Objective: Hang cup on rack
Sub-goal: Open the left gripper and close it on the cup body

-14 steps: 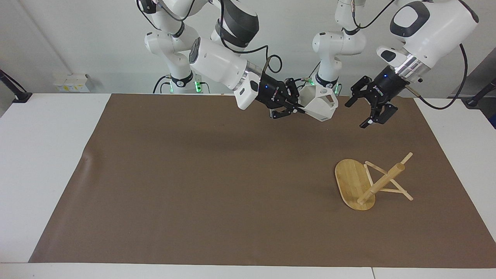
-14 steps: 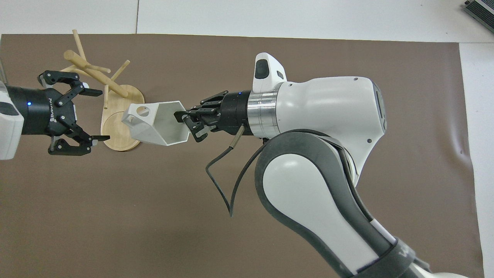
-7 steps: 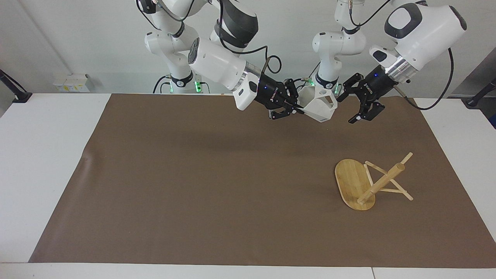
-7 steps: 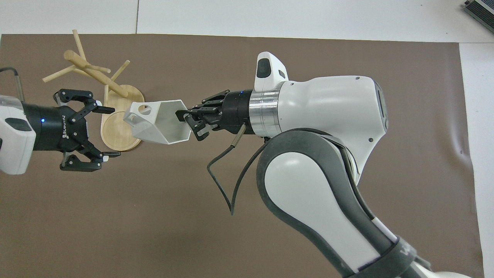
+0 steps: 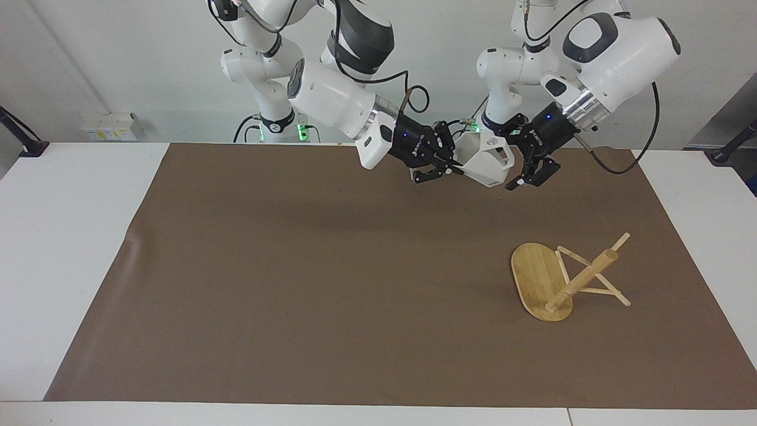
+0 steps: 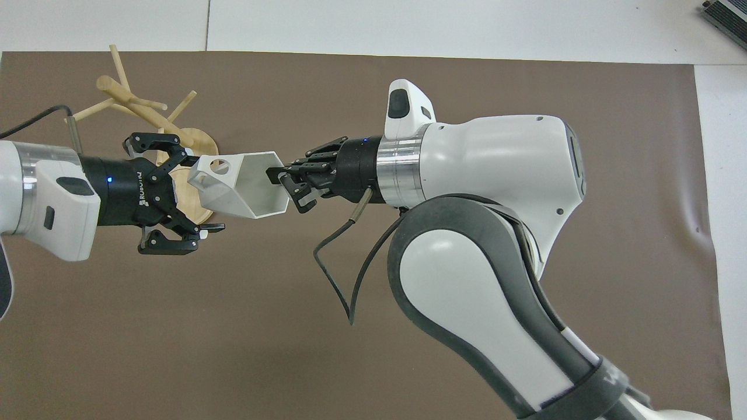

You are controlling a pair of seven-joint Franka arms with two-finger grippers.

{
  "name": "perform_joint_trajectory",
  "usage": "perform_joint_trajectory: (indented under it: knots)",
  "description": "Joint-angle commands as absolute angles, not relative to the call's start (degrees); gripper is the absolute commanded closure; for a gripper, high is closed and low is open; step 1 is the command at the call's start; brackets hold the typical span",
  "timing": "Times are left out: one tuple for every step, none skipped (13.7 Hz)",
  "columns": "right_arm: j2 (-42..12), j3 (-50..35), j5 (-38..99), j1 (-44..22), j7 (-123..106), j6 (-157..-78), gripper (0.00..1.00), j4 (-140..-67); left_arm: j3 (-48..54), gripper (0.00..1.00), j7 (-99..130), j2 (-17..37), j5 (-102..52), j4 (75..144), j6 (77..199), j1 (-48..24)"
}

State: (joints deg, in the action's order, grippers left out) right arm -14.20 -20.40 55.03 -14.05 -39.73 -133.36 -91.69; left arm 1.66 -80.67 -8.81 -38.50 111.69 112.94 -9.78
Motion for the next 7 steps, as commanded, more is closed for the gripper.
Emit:
perform_joint_trajectory:
  knots:
    - [-13.9, -20.7, 55.3, -13.5, -38.7, -133.1, 1.0, -92.0, 1.1, 0.0, -80.3, -9.4, -39.6, 113.3, 115.7, -11.2]
    - [-13.9, -20.7, 55.3, -13.5, -38.7, -133.1, 1.0, -92.0, 1.1, 0.0, -80.2, -9.0, -39.6, 113.3, 116.5, -11.2]
    - [-13.9, -20.7, 55.4, -13.4, -38.7, -133.1, 1.0, -92.0, 1.1, 0.0, -80.2, -8.7, -39.6, 113.3, 116.9, -11.2]
    - [-13.9, -20.7, 55.3, -13.4, -38.7, -133.1, 1.0, -92.0, 1.1, 0.0, -80.3, -8.4, -39.7, 113.3, 117.2, -11.6]
    - [-13.9, -20.7, 55.4, -13.4, -38.7, -133.2, 1.0, -92.0, 1.1, 0.0, -80.3, -8.1, -39.7, 113.3, 117.2, -12.1]
    - [-13.9, -20.7, 55.3, -13.4, -38.7, -133.2, 1.0, -92.0, 1.1, 0.0, -80.4, -8.1, -39.7, 113.3, 117.2, -12.1]
    - [-13.9, -20.7, 55.3, -13.4, -38.7, -133.2, 1.0, -92.0, 1.1, 0.0, -80.3, -8.1, -39.7, 113.3, 117.8, -12.2]
